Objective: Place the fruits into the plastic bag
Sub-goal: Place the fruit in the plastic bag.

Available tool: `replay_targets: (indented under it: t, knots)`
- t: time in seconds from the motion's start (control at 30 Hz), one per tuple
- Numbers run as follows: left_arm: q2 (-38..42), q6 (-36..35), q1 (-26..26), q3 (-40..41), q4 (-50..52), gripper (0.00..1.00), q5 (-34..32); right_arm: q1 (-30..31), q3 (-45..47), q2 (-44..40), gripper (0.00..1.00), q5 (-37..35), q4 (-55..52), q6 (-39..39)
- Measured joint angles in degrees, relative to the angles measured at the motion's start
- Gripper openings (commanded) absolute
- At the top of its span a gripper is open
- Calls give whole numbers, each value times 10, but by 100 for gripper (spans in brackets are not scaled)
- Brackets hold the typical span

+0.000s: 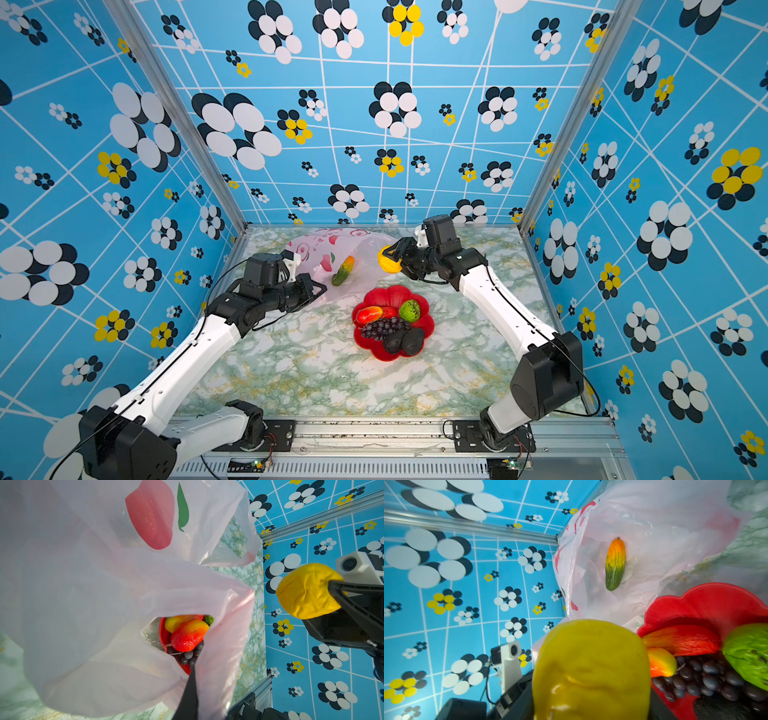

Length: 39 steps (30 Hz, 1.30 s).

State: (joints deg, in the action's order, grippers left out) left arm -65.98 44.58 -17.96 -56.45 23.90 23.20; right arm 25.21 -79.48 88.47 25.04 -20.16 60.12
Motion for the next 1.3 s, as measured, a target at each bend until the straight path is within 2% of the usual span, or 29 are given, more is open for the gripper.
replay_targets:
  t: [0.17,0.5,0.87,1.07,1.3]
  knots:
    - [0,1,0,-9,0,8,0,5,64,5,54,-45,108,99]
    - [-14,9,-1,-30,-2,8,0,58,20,132,55,-94,213,200]
    - [-52,11,-20,-37,-6,7,0,98,-125,318,55,-56,235,250]
    - [-58,14,-34,-37,-17,6,0,113,-188,375,58,-29,247,277]
    - [-59,15,-39,-37,-17,6,-1,124,-204,427,64,-9,272,307]
